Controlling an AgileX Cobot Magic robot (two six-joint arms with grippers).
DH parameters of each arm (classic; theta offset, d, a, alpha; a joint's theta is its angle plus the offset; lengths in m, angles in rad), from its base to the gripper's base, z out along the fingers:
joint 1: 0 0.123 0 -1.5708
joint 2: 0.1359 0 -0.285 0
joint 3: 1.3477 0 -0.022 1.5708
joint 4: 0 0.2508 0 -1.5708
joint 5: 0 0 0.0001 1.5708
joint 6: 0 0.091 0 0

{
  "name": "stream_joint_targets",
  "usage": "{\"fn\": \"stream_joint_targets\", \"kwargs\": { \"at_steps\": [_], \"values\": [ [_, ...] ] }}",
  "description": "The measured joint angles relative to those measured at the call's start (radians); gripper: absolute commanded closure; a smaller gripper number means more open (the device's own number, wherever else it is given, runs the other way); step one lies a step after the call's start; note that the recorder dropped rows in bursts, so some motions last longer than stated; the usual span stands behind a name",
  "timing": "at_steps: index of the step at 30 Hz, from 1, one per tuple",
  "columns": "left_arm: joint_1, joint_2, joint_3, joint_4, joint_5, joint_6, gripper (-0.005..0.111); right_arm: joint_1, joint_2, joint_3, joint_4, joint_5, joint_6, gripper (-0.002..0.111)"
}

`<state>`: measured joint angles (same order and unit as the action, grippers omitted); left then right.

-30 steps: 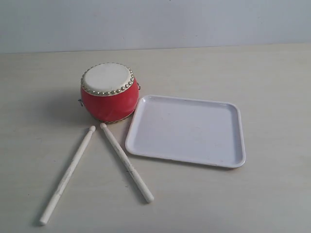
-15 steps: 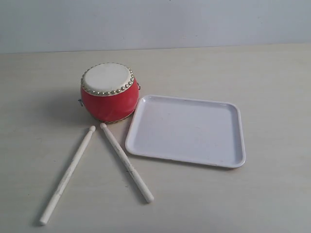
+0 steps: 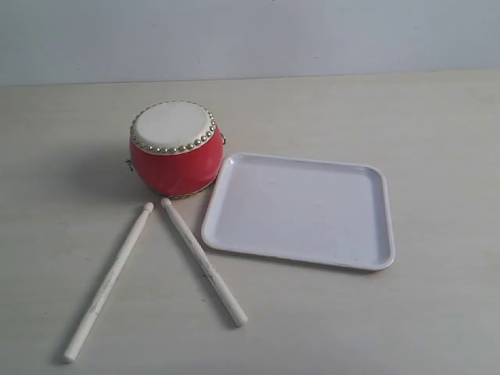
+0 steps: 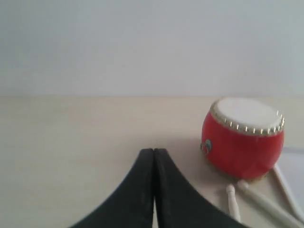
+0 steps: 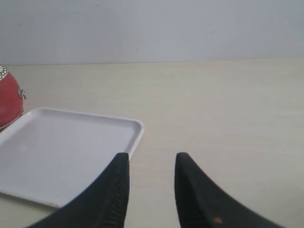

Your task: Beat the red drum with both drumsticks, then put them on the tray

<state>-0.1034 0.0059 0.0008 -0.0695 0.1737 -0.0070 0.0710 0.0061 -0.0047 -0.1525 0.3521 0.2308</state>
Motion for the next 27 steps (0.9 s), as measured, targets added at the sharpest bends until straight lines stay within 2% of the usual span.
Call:
{"fn": "stream_joint_targets", "kwargs": {
  "at_steps": [5, 13, 19, 22, 27],
  "values": [
    [0.000, 0.000, 0.000, -0.072, -0.174, -0.014, 0.107, 0.000, 0.000, 0.000, 0.000, 0.000, 0.000, 0.076],
    [0.000, 0.000, 0.000, -0.183, -0.244, -0.152, 0.107, 0.000, 0.000, 0.000, 0.000, 0.000, 0.000, 0.076],
    [0.000, 0.000, -0.028, -0.165, -0.186, -0.162, 0.107, 0.000, 0.000, 0.000, 0.000, 0.000, 0.000, 0.076],
    [0.000, 0.034, -0.113, -0.150, -0.145, -0.162, 0.107, 0.000, 0.000, 0.000, 0.000, 0.000, 0.000, 0.076],
    [0.000, 0.187, -0.243, -0.148, -0.080, -0.162, 0.107, 0.000, 0.000, 0.000, 0.000, 0.000, 0.000, 0.076]
  ]
}}
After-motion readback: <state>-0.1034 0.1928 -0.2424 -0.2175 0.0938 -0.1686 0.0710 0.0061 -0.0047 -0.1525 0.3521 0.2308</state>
